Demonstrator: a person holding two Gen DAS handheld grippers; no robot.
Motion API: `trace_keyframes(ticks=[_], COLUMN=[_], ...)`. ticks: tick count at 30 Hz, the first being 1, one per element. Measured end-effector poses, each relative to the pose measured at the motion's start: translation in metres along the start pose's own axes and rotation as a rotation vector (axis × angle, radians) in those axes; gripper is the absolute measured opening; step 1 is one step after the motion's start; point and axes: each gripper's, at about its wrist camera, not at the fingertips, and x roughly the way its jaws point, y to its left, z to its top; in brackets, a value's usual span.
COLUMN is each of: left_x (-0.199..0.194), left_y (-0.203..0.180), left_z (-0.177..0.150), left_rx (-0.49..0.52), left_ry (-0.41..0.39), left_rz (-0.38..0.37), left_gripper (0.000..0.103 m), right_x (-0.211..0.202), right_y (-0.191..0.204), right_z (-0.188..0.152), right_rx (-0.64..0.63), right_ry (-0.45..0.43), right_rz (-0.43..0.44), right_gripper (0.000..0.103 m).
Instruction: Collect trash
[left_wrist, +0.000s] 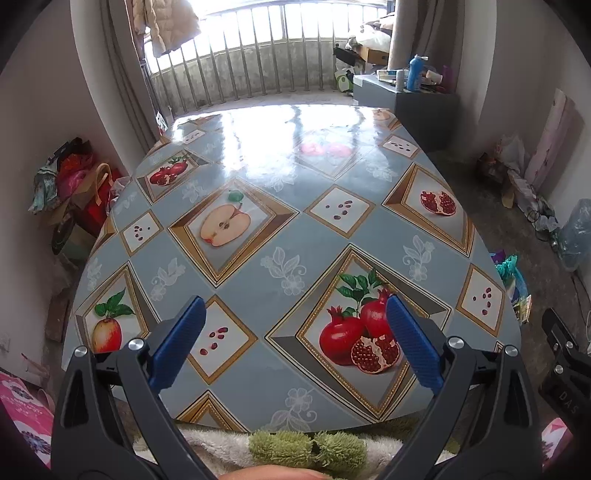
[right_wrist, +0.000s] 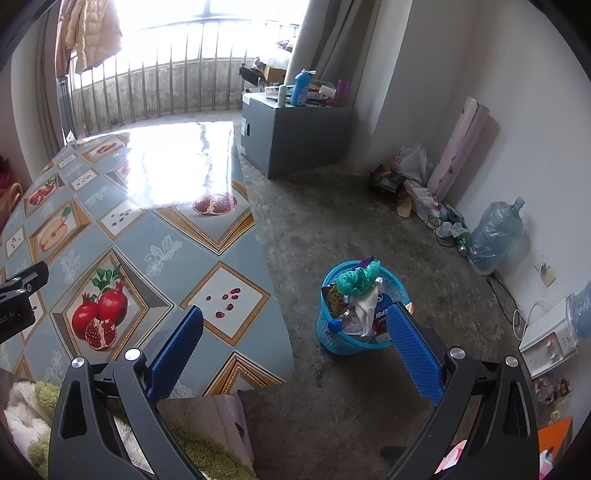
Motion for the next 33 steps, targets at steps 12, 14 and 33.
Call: trace_keyframes(ticks=[12,14,33], left_x=[-0.003,-0.003,-0.005], left_y=[-0.001,-0.001,0.000], left_z=[0.000,0.000,-0.001], left_rx=[0.005,0.005,0.008], left_ry=[-0.005,-0.005,-0.001], left_rz=[0.004,0.004,0.003], left_gripper=[0.094,0.094,0.094], right_x=[-0.001,-0.002,-0.001], right_y=[-0.002,-0.002,-0.005], right_z=[-0.009,-0.010,-0.011], right_rx=[0.006,0.007,0.013], right_ry=[0.004,0.004,0.008], right_rz=[0.011,0.010,0.014], right_gripper=[0.096,0.096,0.096])
